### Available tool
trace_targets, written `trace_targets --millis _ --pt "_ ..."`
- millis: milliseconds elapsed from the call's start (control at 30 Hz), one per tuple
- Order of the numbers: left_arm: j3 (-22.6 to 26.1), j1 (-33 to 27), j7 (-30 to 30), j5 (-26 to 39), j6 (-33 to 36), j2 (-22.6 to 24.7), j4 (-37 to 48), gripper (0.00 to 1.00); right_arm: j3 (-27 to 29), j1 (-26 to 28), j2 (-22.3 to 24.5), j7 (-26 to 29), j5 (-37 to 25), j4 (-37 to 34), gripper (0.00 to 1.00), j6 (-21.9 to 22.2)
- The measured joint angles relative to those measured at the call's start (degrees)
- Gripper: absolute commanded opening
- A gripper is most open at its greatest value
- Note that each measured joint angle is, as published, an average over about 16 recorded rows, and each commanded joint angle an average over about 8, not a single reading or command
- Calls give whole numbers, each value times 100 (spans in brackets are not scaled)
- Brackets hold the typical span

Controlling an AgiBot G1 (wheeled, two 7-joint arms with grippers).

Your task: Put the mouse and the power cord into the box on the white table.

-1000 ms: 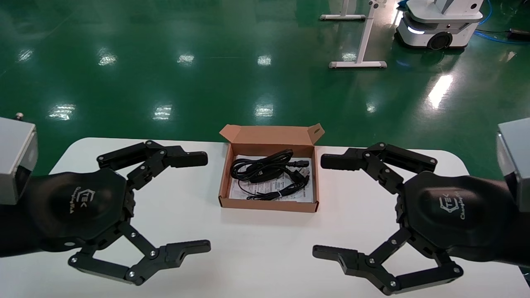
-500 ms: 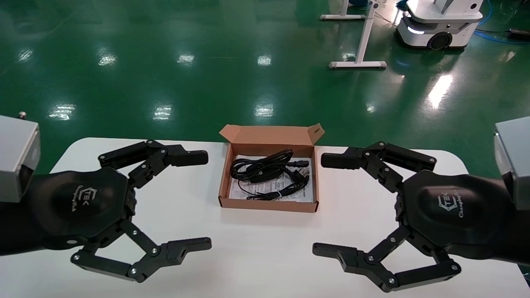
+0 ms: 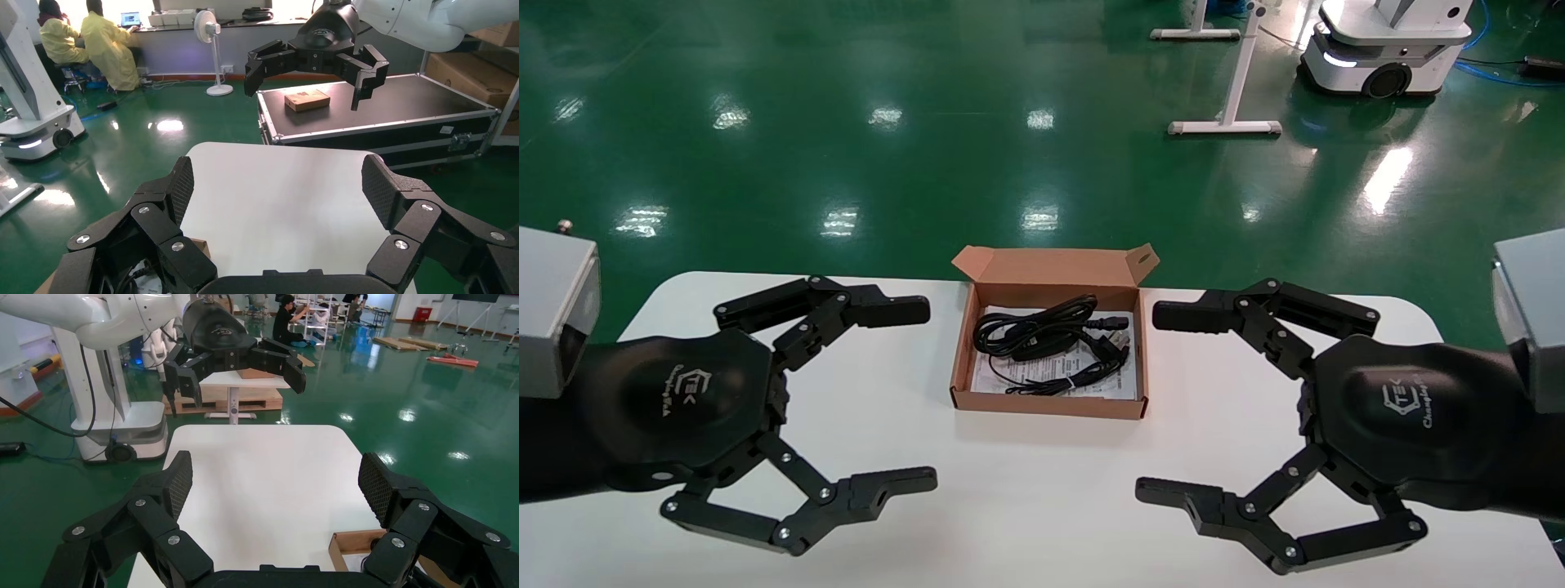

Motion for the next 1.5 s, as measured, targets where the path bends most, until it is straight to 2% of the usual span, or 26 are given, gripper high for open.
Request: trace_targets --millis 1500 --pt "3 -4 1 4 -3 5 7 100 -3 6 -2 -6 -7 -6 100 1"
